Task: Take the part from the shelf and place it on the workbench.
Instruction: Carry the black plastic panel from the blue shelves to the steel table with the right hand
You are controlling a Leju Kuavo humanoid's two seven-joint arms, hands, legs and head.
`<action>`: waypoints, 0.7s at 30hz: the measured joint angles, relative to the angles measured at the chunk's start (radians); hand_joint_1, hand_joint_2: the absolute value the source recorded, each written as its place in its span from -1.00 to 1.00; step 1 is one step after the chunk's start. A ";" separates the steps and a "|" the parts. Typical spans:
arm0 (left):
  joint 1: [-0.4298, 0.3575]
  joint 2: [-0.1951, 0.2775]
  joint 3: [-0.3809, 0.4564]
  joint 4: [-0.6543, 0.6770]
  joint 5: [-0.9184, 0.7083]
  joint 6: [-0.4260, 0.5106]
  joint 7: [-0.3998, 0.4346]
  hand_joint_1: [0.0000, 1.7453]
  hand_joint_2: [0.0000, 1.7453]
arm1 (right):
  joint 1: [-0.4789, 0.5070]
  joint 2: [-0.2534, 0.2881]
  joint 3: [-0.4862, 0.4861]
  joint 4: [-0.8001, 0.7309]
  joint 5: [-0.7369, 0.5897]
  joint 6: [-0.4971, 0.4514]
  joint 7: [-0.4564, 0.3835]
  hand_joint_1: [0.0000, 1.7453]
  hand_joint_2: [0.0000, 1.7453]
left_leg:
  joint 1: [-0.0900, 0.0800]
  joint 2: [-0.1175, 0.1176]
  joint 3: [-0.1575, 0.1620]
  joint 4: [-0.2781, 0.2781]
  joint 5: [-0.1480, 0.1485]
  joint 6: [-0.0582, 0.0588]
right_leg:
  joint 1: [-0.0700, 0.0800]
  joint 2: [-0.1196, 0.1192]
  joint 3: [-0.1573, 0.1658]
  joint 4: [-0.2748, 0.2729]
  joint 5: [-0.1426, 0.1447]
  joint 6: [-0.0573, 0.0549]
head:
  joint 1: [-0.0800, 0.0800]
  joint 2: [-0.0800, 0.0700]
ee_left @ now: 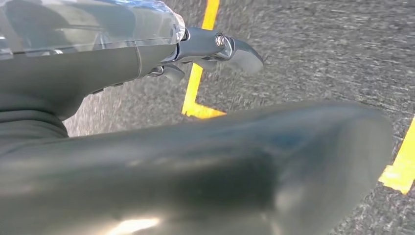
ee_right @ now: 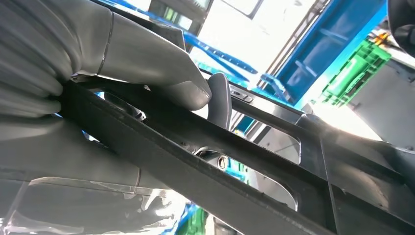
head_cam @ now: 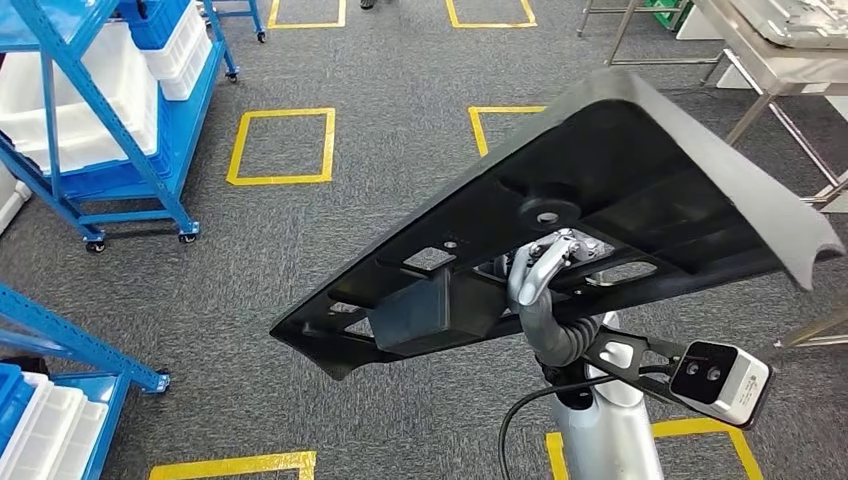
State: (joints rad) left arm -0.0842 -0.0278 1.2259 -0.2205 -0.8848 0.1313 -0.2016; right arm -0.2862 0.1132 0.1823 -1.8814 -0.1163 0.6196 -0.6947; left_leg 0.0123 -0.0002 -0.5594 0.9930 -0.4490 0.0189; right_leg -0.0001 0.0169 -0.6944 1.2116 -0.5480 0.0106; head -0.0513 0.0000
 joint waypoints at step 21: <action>-0.003 0.004 0.017 0.000 0.007 -0.007 0.002 -1.00 -1.00 | 0.015 0.008 -0.003 -0.023 -0.015 0.003 -0.001 0.96 1.00 | 0.003 -0.030 -0.046 0.120 -0.041 -0.044 | 0.002 0.056 0.112 -0.204 0.102 -0.040 | 0.000 0.000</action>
State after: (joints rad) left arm -0.0877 -0.0240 1.2427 -0.2205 -0.8775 0.1246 -0.1997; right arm -0.2714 0.1214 0.1789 -1.9047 -0.1318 0.6230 -0.6959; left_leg 0.0155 -0.0304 -0.6052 1.1128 -0.4895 -0.0255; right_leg 0.0022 0.0727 -0.5828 1.0073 -0.4463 -0.0292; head -0.0515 0.0000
